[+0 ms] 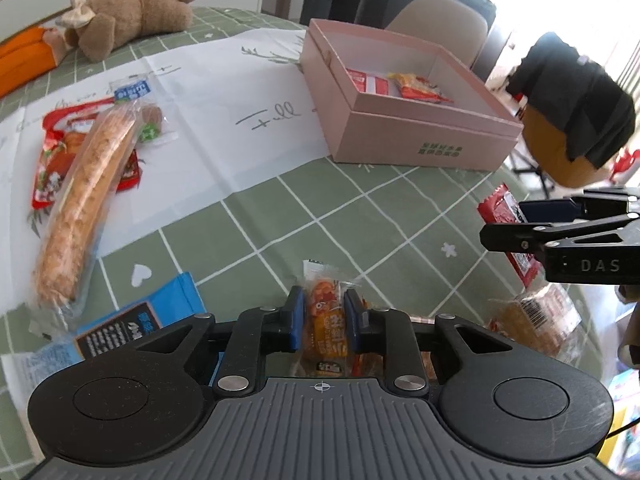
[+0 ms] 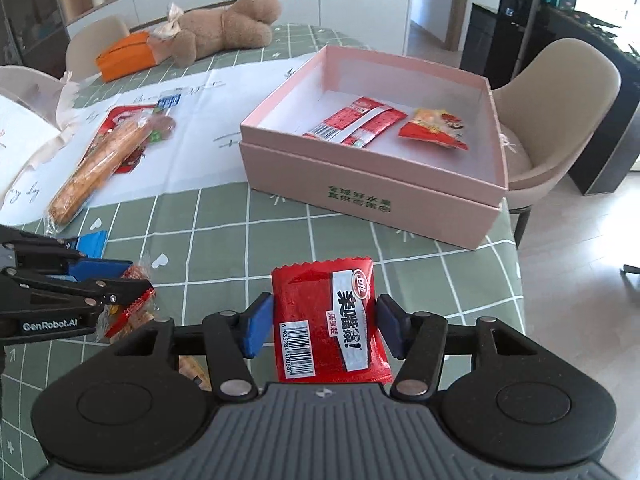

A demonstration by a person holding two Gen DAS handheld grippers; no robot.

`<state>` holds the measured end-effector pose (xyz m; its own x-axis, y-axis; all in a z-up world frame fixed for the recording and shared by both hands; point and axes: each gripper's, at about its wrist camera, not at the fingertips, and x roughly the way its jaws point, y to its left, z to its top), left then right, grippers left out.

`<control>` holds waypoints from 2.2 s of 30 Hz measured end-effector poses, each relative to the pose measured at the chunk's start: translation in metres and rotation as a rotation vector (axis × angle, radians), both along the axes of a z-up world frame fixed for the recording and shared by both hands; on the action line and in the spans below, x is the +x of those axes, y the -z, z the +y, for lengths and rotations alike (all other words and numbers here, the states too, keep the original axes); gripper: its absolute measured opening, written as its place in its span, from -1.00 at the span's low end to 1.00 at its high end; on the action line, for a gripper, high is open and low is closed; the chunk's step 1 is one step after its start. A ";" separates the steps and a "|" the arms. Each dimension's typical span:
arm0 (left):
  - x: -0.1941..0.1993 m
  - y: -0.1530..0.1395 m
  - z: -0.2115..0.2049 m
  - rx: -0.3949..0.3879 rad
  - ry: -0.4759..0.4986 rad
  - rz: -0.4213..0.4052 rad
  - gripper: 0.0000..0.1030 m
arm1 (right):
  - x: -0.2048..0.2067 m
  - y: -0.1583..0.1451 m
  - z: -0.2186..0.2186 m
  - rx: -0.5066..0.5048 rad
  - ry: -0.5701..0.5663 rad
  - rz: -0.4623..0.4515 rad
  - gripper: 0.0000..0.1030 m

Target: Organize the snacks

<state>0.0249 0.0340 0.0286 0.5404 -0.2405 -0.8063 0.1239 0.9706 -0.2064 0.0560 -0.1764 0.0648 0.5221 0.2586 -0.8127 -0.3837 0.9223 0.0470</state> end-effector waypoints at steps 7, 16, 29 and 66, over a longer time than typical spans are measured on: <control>0.010 -0.038 -0.016 -0.010 0.031 -0.076 -0.54 | -0.010 -0.017 -0.028 0.054 0.083 -0.052 0.09; 0.051 -0.136 -0.028 -0.092 0.090 -0.254 -0.54 | -0.003 -0.056 -0.045 0.111 0.115 -0.156 0.09; 0.163 -0.115 -0.033 -0.171 0.060 -0.131 -0.46 | 0.086 -0.079 -0.030 0.081 0.124 -0.132 0.39; -0.075 -0.022 0.109 0.079 -0.582 0.016 -0.46 | -0.015 0.022 -0.018 -0.015 -0.004 0.041 0.26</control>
<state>-0.0502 0.1430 0.0503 0.5529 0.1533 -0.8191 -0.4365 0.8906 -0.1280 0.0408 -0.1943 0.0426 0.4872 0.2481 -0.8373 -0.3857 0.9213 0.0486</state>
